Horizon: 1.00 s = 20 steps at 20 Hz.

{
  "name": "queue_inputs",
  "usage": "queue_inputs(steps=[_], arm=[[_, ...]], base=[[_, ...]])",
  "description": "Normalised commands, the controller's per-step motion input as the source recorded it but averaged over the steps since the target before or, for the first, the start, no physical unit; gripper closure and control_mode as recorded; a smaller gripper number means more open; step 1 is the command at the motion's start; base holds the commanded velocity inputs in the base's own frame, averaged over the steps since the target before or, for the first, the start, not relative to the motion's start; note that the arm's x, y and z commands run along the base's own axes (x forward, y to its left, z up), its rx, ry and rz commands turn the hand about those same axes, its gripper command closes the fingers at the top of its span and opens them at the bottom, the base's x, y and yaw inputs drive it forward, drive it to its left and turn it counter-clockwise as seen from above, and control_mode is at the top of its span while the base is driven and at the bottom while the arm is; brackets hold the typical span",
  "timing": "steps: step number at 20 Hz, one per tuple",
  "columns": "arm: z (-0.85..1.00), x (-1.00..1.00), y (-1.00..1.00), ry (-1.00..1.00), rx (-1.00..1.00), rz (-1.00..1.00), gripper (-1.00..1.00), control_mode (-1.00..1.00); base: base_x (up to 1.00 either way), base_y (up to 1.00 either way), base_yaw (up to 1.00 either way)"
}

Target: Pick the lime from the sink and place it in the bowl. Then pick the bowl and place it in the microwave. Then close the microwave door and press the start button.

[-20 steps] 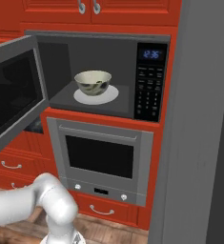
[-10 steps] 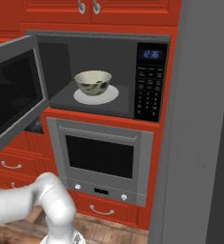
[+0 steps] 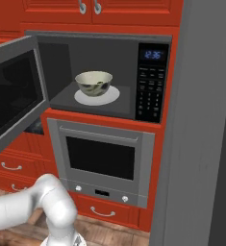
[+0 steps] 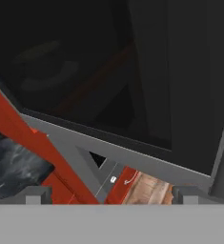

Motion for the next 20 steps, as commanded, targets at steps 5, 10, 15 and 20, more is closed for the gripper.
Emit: queue_inputs(steps=[5,10,15,20], arm=[[-0.14,0.40,-0.38,0.00,0.10,0.00,-1.00,-1.00],[0.00,0.31,-0.86,0.00,0.16,0.00,-1.00,-1.00],[0.00,0.37,-1.00,0.00,0.16,0.00,-1.00,-1.00],[0.00,0.63,-0.97,0.00,0.14,0.00,-1.00,-1.00]], base=[[0.00,0.00,0.00],[0.00,0.00,0.00],[0.00,0.00,0.00],[0.00,0.00,0.00]])
